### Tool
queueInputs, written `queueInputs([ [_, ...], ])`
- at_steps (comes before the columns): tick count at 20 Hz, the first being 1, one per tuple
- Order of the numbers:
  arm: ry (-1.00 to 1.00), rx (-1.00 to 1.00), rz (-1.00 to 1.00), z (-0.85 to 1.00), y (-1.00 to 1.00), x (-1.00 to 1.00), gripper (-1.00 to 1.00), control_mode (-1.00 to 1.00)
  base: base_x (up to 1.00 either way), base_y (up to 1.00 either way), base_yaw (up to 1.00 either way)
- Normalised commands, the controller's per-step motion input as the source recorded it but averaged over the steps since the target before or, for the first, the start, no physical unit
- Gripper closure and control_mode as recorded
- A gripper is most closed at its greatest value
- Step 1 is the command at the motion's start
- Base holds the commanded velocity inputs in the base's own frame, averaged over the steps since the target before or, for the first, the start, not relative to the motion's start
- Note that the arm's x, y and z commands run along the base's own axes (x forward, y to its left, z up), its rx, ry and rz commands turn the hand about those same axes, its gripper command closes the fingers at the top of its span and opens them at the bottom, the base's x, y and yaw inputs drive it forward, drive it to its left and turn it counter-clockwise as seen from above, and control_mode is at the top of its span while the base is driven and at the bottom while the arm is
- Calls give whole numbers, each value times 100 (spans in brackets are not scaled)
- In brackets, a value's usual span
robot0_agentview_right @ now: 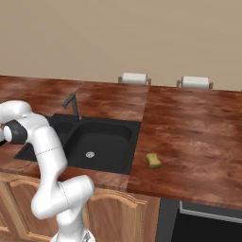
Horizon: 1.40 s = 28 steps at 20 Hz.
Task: Pick the pan and sponge and place them into the sink. Then turn on the water.
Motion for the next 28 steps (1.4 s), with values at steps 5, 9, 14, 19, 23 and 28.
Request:
queueInputs([
  [5,-1,0,0,-24,1,2,-100,-100,0,0,0],
  [9,-1,0,0,-27,0,0,100,-100,0,0,0],
  [14,0,0,0,-23,0,0,100,-100,0,0,0],
  [19,0,0,0,-15,0,0,100,-100,0,0,0],
  [23,0,1,0,0,0,-1,100,-100,0,0,0],
  [28,-1,0,-4,33,-8,-5,100,-100,0,0,0],
])
